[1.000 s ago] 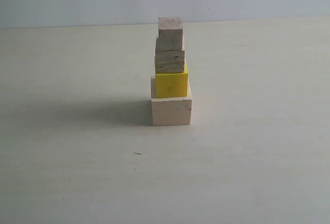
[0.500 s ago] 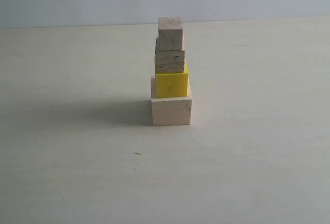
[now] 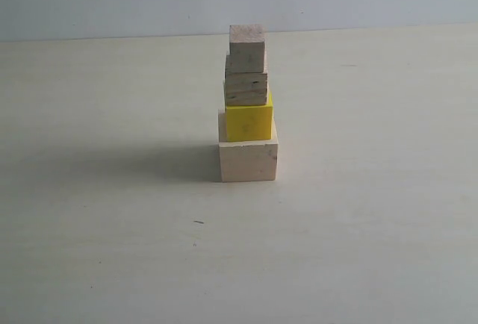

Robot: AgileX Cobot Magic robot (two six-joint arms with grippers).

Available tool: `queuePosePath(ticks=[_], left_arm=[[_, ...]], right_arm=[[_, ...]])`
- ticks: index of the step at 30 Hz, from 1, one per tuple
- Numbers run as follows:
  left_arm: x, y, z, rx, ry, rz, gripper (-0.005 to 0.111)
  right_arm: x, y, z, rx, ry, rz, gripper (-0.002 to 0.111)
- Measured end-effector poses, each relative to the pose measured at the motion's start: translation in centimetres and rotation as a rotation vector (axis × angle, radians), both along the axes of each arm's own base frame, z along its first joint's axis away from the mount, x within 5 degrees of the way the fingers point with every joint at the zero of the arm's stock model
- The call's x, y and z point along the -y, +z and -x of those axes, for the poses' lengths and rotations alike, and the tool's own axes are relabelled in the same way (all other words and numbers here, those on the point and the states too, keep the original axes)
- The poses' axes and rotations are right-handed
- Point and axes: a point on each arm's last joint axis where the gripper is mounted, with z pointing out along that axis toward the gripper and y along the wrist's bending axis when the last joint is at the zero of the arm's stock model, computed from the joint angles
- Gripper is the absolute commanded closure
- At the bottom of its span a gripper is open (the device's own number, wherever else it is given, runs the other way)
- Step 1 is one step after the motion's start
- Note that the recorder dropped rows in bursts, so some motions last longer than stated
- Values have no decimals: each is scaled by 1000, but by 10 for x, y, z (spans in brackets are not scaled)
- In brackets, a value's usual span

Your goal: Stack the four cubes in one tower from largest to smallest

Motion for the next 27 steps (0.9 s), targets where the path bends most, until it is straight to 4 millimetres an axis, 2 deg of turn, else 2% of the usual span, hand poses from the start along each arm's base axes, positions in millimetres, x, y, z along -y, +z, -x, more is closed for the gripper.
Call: queuePosePath(ticks=[3,6,11,14,18,21,24,27], left_arm=[[0,0,0,0,0,2,106],[0,0,0,0,0,2,106],[0,0,0,0,0,2,106],[0,0,0,0,0,2,106],[0,0,0,0,0,2,106],[0,0,0,0,0,2,106],[0,0,0,-1,0,2,106],[0,0,0,-1,0,2,106]], right_arm=[[6,3,2,17,-30,-11,108],[26,11,10,78,-144,-24,108],[63,28,46,268,-387,64,108],[74,21,64,342,-478,134,108],[77,-12,65,403,-509,171,108],[75,-52,58,445,-486,196,108],[73,-100,53,445,-448,208,108],[70,-138,54,435,-427,189,108]])
